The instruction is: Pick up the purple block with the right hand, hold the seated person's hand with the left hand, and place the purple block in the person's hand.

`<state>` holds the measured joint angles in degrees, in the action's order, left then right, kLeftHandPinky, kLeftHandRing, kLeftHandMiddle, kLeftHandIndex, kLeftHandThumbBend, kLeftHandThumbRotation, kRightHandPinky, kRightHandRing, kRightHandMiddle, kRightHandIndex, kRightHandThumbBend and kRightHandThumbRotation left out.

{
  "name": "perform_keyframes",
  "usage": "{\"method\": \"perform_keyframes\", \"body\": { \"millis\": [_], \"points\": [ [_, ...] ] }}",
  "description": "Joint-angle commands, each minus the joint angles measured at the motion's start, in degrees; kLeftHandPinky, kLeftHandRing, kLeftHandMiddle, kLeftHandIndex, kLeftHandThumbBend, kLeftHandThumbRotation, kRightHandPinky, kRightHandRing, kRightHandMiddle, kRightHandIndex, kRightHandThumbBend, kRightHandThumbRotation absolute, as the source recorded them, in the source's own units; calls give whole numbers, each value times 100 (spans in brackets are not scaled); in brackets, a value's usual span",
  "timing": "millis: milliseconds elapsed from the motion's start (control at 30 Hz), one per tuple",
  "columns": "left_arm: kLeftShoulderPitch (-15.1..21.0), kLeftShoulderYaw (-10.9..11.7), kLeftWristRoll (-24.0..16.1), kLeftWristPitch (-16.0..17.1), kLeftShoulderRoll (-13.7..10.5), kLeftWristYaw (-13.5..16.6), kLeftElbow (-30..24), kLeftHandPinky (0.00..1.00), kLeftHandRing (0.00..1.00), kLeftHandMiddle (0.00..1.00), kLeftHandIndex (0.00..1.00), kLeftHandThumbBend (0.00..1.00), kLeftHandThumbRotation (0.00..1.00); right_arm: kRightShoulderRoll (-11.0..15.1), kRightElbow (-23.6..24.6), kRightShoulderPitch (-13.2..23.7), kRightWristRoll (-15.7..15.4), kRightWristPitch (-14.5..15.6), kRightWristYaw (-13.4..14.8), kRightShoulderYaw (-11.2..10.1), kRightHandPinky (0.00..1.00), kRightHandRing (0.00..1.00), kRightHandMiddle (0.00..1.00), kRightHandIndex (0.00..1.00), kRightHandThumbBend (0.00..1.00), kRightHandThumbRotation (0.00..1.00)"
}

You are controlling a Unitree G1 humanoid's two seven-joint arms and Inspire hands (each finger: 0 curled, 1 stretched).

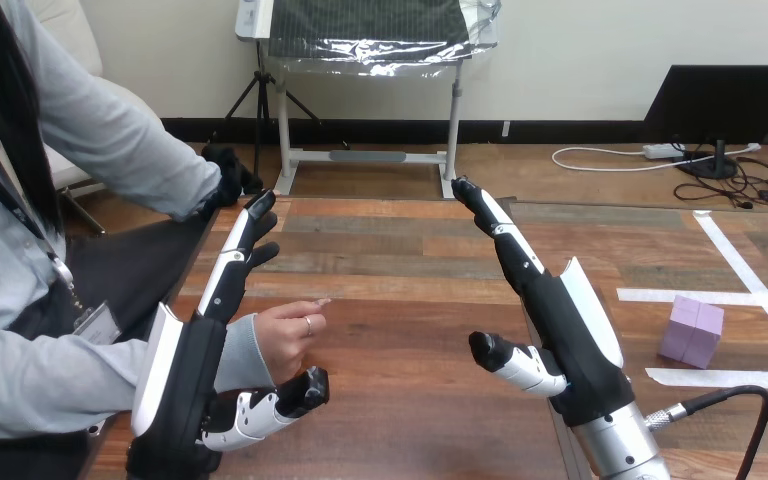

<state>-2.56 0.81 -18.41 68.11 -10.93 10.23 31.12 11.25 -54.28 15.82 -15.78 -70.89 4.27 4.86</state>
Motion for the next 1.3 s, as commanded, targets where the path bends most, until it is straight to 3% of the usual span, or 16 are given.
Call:
{"method": "perform_keyframes", "body": {
  "millis": [0, 300, 500, 1000, 1267],
  "points": [
    [164, 8, 106, 26, 12, -28, -185, 86, 94, 97, 96, 100, 85, -16, 76, 237, 103, -80, 0, -49, 99, 99, 97, 96, 100, 94],
    [182, 12, 108, 39, 33, -22, -152, 87, 94, 97, 96, 100, 85, 14, 75, 258, 215, -51, -98, -48, 99, 99, 97, 96, 100, 92],
    [197, 29, 80, 64, 36, 0, -133, 87, 94, 97, 95, 100, 85, 70, 120, 265, 97, 31, -18, -105, 97, 98, 96, 96, 100, 93],
    [198, 21, 72, 12, 42, -11, -143, 87, 94, 97, 95, 100, 85, 290, 266, 394, -386, 355, 524, -278, 94, 97, 95, 94, 100, 99],
    [209, -3, 126, 16, 62, -23, -107, 88, 94, 97, 95, 100, 84, 586, 300, 620, -653, 652, 855, -344, 91, 96, 94, 92, 100, 99]
  ]
}}
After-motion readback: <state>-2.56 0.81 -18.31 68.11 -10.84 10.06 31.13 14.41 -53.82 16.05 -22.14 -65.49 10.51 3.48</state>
